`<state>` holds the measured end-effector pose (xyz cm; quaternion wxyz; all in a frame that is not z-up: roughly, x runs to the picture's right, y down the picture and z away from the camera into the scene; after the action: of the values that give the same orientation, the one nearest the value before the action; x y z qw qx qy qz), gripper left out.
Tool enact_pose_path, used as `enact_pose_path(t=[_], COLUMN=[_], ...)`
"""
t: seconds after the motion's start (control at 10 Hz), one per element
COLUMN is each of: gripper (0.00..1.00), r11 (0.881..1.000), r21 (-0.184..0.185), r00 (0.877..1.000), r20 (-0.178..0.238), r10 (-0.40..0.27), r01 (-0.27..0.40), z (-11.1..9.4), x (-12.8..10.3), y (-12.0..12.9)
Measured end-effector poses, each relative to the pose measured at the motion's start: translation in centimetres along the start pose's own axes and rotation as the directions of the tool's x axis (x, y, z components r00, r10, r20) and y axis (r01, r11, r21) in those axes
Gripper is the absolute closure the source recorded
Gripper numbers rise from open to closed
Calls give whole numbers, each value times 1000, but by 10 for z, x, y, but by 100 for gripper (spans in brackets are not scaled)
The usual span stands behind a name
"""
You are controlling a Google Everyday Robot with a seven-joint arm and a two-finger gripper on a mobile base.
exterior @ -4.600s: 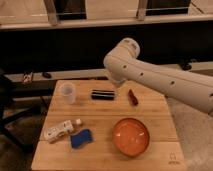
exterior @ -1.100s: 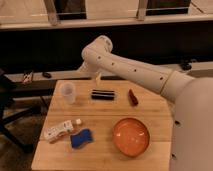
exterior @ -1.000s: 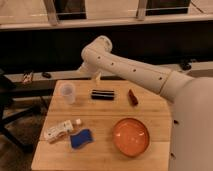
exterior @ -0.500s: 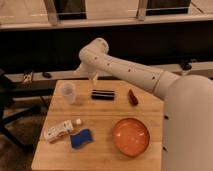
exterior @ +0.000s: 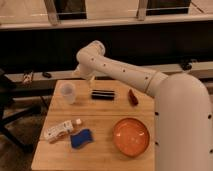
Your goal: Pick up the ceramic cup
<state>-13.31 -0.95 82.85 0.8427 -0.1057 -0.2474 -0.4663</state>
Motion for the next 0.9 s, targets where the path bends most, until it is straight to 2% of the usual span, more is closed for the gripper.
enact_pose_path(t=[0.9], gripper=[20], r11=[999], r21=[-18], r00=[996], r20=[85], r10=[-29], r01=[30], z=[49], x=[-13], y=[-1])
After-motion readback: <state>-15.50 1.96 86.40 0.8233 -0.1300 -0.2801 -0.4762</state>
